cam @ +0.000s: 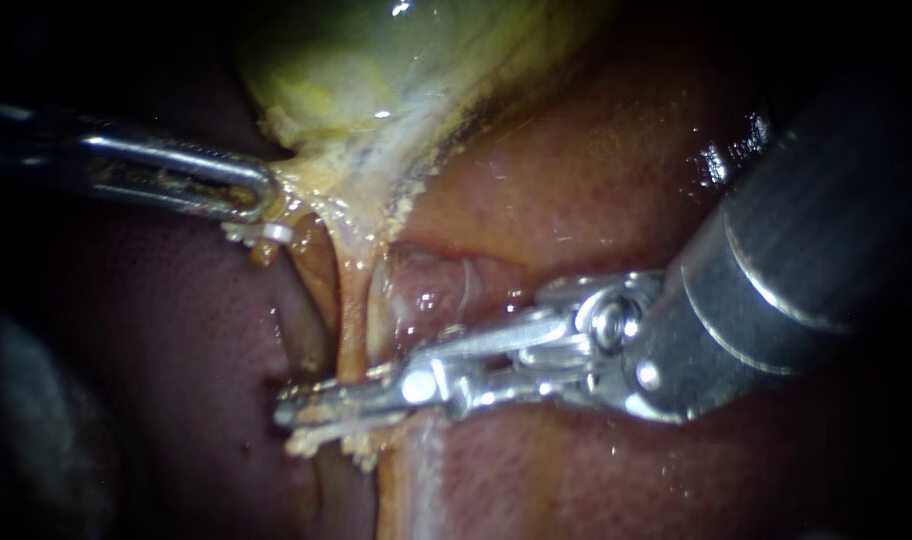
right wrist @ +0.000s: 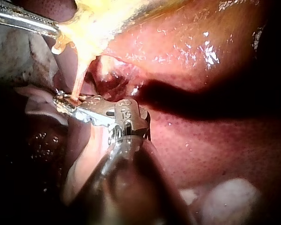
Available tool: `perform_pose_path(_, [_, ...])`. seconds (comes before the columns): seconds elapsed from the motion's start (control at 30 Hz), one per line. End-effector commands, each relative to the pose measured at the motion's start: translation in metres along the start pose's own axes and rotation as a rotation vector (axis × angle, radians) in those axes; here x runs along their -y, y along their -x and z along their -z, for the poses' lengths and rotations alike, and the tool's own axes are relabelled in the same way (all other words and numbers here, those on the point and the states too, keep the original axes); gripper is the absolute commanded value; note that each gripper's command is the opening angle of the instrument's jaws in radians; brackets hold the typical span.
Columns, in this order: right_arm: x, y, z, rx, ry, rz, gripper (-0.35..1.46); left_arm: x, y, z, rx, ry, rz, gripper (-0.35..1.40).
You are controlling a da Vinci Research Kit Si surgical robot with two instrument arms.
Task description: Going back second clip right tube
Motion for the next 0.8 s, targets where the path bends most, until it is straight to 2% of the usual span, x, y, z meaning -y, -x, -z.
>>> perform_pose_path(0.03, [-0.0001, 0.0001, 0.0, 0.0, 0.0, 0.0, -0.35, 0.0, 0.0, 0.0, 0.0, 0.0, 0.0, -0.35])
perform_pose_path(0.1, [-0.0003, 0.0001, -0.0001, 0.001, -0.003, 0.001, -0.35, 0.0, 0.0, 0.0, 0.0, 0.0, 0.0, -0.35])
perform_pose_path(0.17, [-0.0004, 0.0001, -0.0002, -0.001, -0.003, 0.031, 0.0, 0.0, 0.0, 0.0, 0.0, 0.0, 0.0, -0.35])
perform_pose_path(0.3, [-0.0005, 0.0, -0.0006, -0.004, -0.003, 0.132, 0.32, -0.0001, 0.0, 0.0001, 0.0, 0.0, 0.0, -0.35])
perform_pose_path(0.43, [-0.0012, 0.0005, -0.0011, -0.004, -0.001, 0.184, 0.42, -0.0001, 0.0, 0.0001, 0.0, 0.0, 0.0, -0.35])
perform_pose_path(0.53, [-0.0024, 0.0012, -0.0015, -0.002, 0.0, 0.24, 0.46, -0.0001, 0.0001, 0.0001, 0.0, 0.0, 0.0, -0.35])
perform_pose_path(0.7, [-0.0043, 0.0023, -0.0016, -0.032, 0.029, 0.332, 0.5, -0.0001, 0.0001, 0.0001, 0.0, 0.0, 0.0, -0.35])
perform_pose_path(0.8, [-0.0048, 0.0025, -0.001, -0.036, 0.033, 0.375, 0.5, -0.0001, 0.0001, 0.0001, 0.0, 0.0, -0.001, -0.35])
